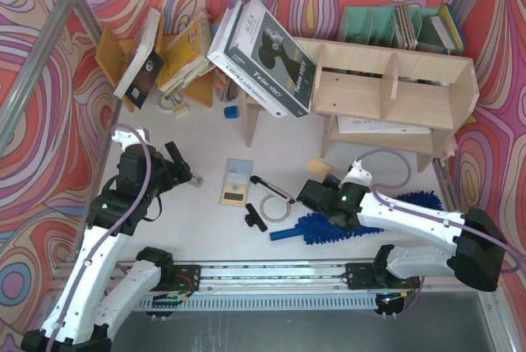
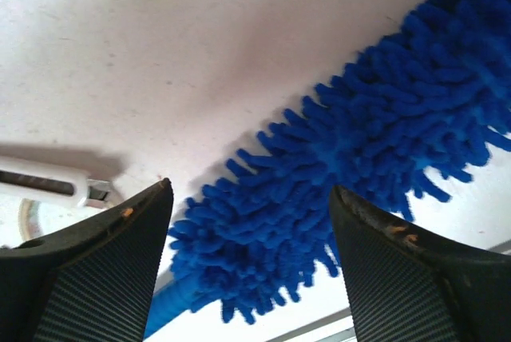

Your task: Dust the bookshelf with a duster

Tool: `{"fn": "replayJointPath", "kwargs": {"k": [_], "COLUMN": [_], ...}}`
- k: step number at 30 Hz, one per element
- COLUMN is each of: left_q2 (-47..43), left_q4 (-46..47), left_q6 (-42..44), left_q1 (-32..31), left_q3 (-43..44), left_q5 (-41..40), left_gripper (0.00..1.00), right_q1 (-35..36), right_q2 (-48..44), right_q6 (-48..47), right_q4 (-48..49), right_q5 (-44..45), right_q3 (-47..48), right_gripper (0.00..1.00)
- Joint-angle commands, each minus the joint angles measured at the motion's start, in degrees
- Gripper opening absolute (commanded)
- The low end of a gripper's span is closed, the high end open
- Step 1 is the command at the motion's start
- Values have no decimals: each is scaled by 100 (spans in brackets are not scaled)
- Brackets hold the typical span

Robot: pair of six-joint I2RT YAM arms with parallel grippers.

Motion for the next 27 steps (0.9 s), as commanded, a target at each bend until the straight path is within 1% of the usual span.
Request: {"fn": "replayJointPath", "kwargs": {"k": [1, 5, 10, 15, 22, 25, 27], "left_q2": [29, 106, 191, 203, 214, 231, 237], "left_q4": [-33, 35, 95, 134, 212, 254, 275], "left_q6": [75, 105, 123, 132, 166, 172, 153], "left_q1": [-63, -65, -65, -77, -95, -99, -99], "left_q3": [44, 32, 13, -6, -36, -64, -75], "left_q5": [93, 203, 323, 389, 428, 431, 402], "left_gripper": [98, 98, 98, 98, 98, 98, 98], "right_q1": [35, 34, 36, 29, 28, 28, 25], "right_q2": [-369, -692, -986, -1170, -1211, -1188, -1147], "right_q6": [1056, 1496, 1976, 1947, 1881, 1944, 2150], "right_q4": [-589, -679, -655, -361, 39, 210, 187], "right_q5": [93, 7, 23, 170, 347, 298, 282], "right_q3": [-369, -781, -1283, -1562, -1784, -1881, -1941], "right_gripper": [75, 78, 88, 93, 94, 94, 92]}}
